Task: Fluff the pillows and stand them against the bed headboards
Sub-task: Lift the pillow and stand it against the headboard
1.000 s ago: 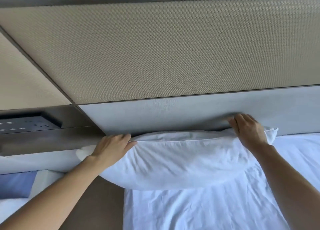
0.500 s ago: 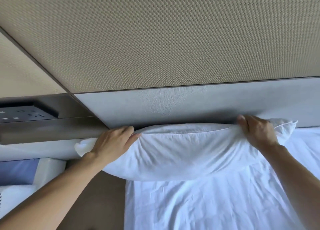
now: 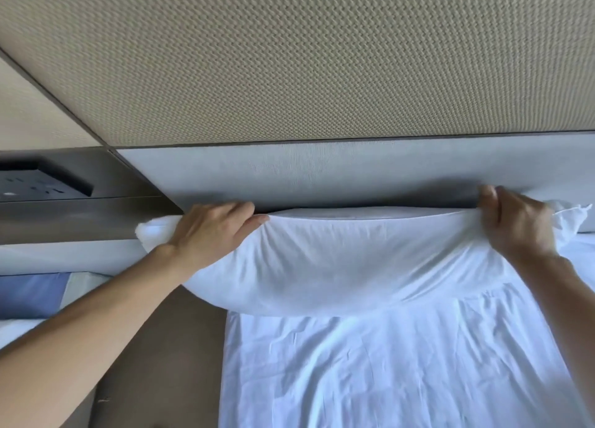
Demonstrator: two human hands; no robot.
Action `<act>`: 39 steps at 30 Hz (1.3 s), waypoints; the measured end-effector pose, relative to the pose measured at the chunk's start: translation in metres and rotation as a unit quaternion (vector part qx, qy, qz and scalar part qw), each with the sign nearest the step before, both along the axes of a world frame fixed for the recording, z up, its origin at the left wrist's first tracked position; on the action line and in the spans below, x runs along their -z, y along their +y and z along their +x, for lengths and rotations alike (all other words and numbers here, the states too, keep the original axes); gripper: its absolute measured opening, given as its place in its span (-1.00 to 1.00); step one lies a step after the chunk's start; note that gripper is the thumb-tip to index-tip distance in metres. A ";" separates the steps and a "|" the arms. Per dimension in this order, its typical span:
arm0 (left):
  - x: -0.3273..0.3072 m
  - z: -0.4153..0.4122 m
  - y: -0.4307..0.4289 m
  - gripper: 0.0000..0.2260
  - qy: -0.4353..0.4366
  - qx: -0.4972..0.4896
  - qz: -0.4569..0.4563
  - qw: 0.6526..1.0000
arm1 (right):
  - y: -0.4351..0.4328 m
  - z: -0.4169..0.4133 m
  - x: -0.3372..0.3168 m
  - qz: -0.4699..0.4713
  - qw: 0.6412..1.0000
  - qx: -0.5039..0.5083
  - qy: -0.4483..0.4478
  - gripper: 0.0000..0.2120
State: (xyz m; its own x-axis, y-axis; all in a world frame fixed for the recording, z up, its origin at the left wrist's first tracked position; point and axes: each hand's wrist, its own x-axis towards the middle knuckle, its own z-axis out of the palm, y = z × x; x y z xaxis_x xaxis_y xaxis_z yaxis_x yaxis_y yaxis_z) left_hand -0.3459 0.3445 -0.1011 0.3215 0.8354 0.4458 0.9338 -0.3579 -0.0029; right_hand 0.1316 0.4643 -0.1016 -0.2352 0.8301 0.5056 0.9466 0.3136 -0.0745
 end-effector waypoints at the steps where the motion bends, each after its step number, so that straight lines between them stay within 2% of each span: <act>1: -0.004 -0.001 0.002 -0.59 -0.001 0.001 0.011 1.000 | -0.001 0.003 -0.008 0.022 1.000 -0.001 0.010 -0.53; 4: -0.008 0.000 0.012 -0.60 0.017 0.002 0.028 0.999 | 0.007 0.004 -0.015 0.061 0.998 0.003 0.017 -0.62; 8: 0.008 0.014 0.014 -0.59 0.040 0.005 0.000 0.999 | 0.011 0.000 0.024 -0.001 0.999 0.031 -0.009 -0.58; 11: 0.021 0.019 0.004 -0.59 0.042 0.006 -0.021 0.999 | 0.000 0.004 0.055 -0.053 0.998 0.039 0.021 -0.53; 14: 0.019 0.020 0.003 -0.63 0.055 -0.006 -0.009 0.998 | -0.004 0.017 0.058 -0.057 0.997 0.030 0.035 -0.58; 15: 0.016 0.022 0.004 -0.65 0.056 -0.010 -0.009 0.998 | -0.004 0.021 0.056 -0.058 0.998 0.018 0.029 -0.56; 18: 0.012 0.062 0.012 -0.68 0.046 0.010 -0.033 0.998 | 0.003 0.031 0.041 -0.104 0.994 0.027 0.008 -0.30; 20: 0.014 0.112 0.020 -0.67 0.022 0.054 -0.080 0.995 | 0.012 0.031 0.031 -0.130 0.990 0.044 -0.021 -0.20; 25: 0.012 0.242 0.081 -0.70 0.005 0.142 -0.155 0.978 | 0.036 0.032 0.015 -0.042 0.997 -0.022 -0.057 -0.37; 28: 0.006 0.308 0.114 -0.73 0.021 0.140 -0.201 0.969 | 0.029 0.053 0.023 -0.007 0.999 -0.045 0.005 -0.57; 30: 0.002 0.324 0.117 -0.79 0.046 0.135 -0.233 0.962 | 0.024 0.064 0.020 -0.060 0.998 -0.003 0.019 -0.75; 31: 0.005 0.333 0.119 -0.87 0.065 0.140 -0.236 0.959 | 0.023 0.075 0.020 -0.119 0.992 0.027 0.009 -0.80; 32: 0.006 0.339 0.121 -0.93 0.078 0.146 -0.242 0.956 | 0.023 0.087 0.018 -0.200 0.978 0.050 -0.012 -0.70; 34: 0.006 0.342 0.124 -0.83 0.091 0.151 -0.246 0.953 | 0.024 0.102 0.006 -0.324 0.941 0.071 -0.066 -0.47; 37: 0.005 0.335 0.124 -0.78 0.090 0.161 -0.241 0.953 | 0.020 0.112 -0.014 -0.366 0.926 0.077 -0.056 -0.42; 39: 0.004 0.331 0.123 -0.79 0.108 0.165 -0.229 0.953 | 0.017 0.118 -0.019 -0.363 0.925 0.066 -0.086 -0.53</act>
State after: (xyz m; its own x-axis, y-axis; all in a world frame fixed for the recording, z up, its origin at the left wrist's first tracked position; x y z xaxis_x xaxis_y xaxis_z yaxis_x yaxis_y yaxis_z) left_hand -0.0154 0.4675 -0.1052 0.6429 0.7644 -0.0484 0.7659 -0.6414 0.0448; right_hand 0.2496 0.4812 -0.0830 -0.1326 0.9635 -0.2325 0.9906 0.1206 -0.0651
